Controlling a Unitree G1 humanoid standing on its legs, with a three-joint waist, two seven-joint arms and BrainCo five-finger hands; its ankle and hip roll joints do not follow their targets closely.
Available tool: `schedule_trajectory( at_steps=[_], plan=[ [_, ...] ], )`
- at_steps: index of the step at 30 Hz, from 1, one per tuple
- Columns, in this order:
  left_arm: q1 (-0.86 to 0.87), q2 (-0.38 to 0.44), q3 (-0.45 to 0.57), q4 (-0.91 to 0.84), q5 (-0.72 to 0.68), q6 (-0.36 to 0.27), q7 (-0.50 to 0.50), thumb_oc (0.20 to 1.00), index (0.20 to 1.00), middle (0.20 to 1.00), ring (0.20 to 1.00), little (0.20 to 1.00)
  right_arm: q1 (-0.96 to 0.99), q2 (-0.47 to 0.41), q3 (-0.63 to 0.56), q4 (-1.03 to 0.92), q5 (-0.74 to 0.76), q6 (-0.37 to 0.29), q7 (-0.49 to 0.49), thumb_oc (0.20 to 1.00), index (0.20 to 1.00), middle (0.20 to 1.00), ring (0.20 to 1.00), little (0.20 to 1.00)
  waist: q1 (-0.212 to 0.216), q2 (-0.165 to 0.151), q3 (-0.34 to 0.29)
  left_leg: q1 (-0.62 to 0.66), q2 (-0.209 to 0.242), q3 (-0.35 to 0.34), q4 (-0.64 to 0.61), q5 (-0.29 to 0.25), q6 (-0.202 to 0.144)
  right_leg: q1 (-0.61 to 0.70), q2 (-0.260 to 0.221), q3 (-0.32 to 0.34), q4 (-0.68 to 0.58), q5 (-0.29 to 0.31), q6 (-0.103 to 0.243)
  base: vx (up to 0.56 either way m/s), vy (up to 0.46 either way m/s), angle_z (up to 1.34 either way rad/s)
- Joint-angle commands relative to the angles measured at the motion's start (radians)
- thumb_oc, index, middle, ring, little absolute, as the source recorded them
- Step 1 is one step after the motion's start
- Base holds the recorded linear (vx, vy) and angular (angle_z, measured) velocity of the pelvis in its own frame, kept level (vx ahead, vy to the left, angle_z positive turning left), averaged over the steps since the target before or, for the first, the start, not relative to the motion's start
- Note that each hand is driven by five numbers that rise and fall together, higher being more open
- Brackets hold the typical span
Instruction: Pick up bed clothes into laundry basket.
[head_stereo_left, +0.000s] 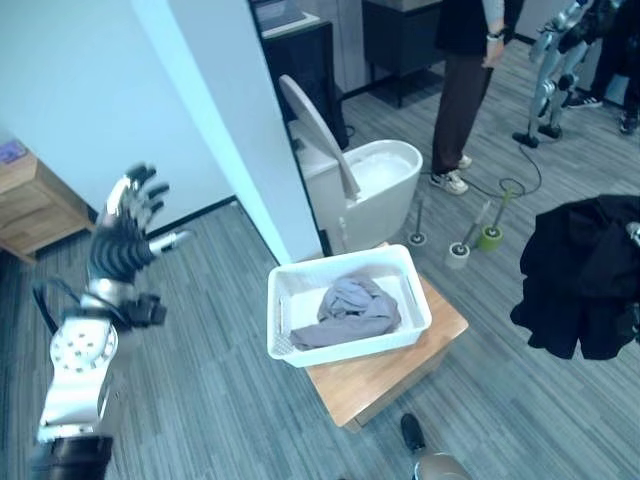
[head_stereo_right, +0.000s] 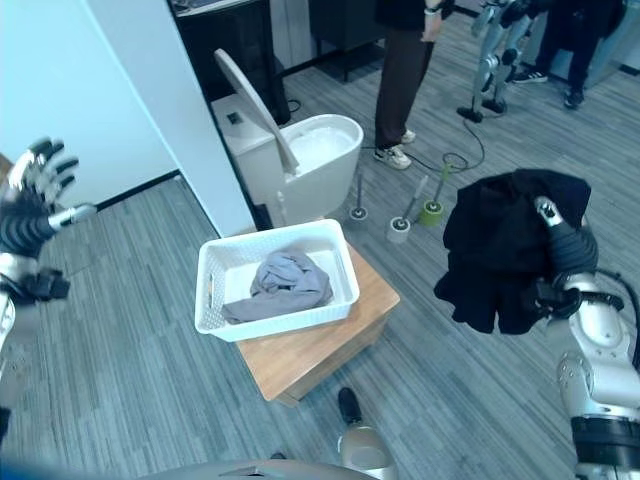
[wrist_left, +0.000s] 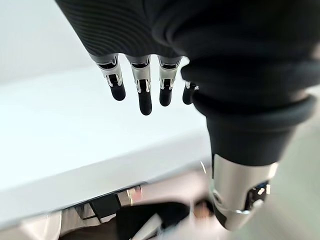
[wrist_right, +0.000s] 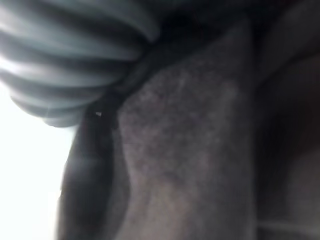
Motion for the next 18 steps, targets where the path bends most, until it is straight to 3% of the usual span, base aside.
schedule_trajectory(
  at_steps=[1, 7, 10, 12, 18],
  plan=[
    [-0.054, 0.137, -0.053, 0.029, -0.048, 0.014, -0.03, 1.0, 1.0, 1.0, 1.0, 1.0, -0.146, -0.104, 0.012, 0.068, 0.007, -0.076, -0.014, 0.2, 0.2, 0.2, 0.2, 0.2, 0.017, -0.039, -0.053, -0.087, -0.032, -0.036, 0.011, 0.064, 0.01, 0.084, -0.01, -0.074, 0.015, -0.106, 0.014, -0.04, -0.01, 0.15],
    [0.052, 0.054, -0.055, 0.009, -0.093, 0.051, -0.045, 1.0, 1.0, 1.0, 1.0, 1.0, -0.247, -0.228, 0.083, 0.142, -0.01, -0.047, -0.011, 0.2, 0.2, 0.2, 0.2, 0.2, 0.055, -0.058, -0.044, -0.095, -0.034, -0.059, 0.011, 0.073, 0.013, 0.091, -0.013, -0.099, 0.015, -0.108, 0.011, -0.03, -0.007, 0.19],
    [0.074, 0.033, -0.05, -0.006, -0.107, 0.058, -0.044, 1.0, 1.0, 1.0, 1.0, 1.0, -0.283, -0.251, 0.117, 0.165, -0.011, -0.041, -0.011, 0.2, 0.2, 0.2, 0.2, 0.2, 0.063, -0.061, -0.041, -0.098, -0.035, -0.067, 0.011, 0.076, 0.014, 0.092, -0.014, -0.108, 0.015, -0.109, 0.01, -0.02, -0.005, 0.07],
    [0.101, -0.001, -0.042, -0.012, -0.114, 0.063, -0.043, 1.0, 1.0, 1.0, 1.0, 1.0, -0.341, -0.29, 0.203, 0.183, -0.07, -0.007, 0.011, 0.2, 0.2, 0.2, 0.2, 0.2, 0.084, -0.071, -0.033, -0.105, -0.037, -0.079, 0.011, 0.081, 0.016, 0.093, -0.017, -0.12, 0.015, -0.109, 0.008, -0.05, -0.001, 0.13],
    [0.122, -0.028, -0.034, -0.02, -0.1, 0.065, -0.036, 1.0, 1.0, 1.0, 1.0, 1.0, -0.412, -0.276, 0.293, 0.188, -0.129, 0.01, 0.02, 0.2, 0.2, 0.2, 0.2, 0.2, 0.104, -0.076, -0.022, -0.114, -0.038, -0.092, 0.011, 0.085, 0.02, 0.09, -0.018, -0.132, 0.015, -0.11, 0.006, -0.02, 0.001, 0.06]
  ],
)
